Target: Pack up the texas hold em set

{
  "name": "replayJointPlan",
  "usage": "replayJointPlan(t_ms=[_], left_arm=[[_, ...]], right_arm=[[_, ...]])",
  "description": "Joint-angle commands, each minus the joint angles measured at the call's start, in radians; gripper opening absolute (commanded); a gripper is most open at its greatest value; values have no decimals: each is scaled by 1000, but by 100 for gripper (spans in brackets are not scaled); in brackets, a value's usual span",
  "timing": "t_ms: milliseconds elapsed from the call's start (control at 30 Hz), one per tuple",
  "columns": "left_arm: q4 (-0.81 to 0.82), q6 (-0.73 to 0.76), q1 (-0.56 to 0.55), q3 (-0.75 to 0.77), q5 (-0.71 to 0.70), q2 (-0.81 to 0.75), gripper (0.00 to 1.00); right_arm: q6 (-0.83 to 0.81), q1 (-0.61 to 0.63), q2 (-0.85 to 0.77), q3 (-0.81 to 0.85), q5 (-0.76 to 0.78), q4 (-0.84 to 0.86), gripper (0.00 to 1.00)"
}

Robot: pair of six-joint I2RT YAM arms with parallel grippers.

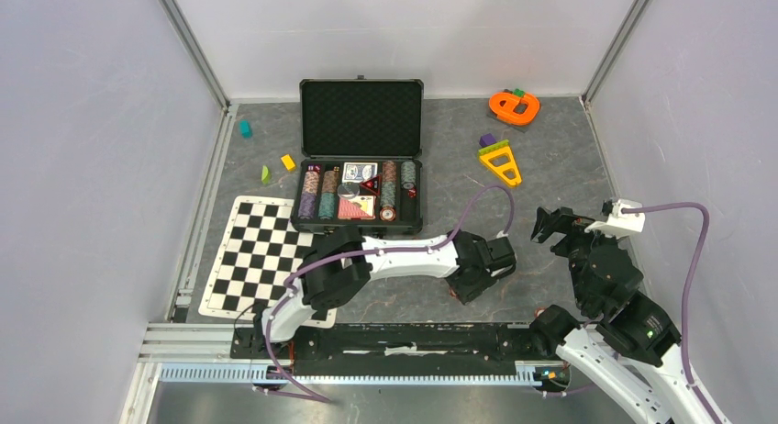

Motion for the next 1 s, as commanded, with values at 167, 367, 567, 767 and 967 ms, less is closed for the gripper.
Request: replayJointPlan(t_ms=[167,367,567,767,967], left_arm=[[-67,0,4,37,27,70,64],[-43,6,10,41,87,86,52],[-45,0,13,43,115,100,41],[-55,-2,18,44,86,72,39],[-81,0,51,67,58,8,39]], right_arm=[[-4,0,-14,25,14,4,98],[-9,0,-17,29,15,5,98],[-8,0,-21,31,17,3,98],[-6,0,-16,32,15,3,98],[-7,0,-14,34,13,5,98]])
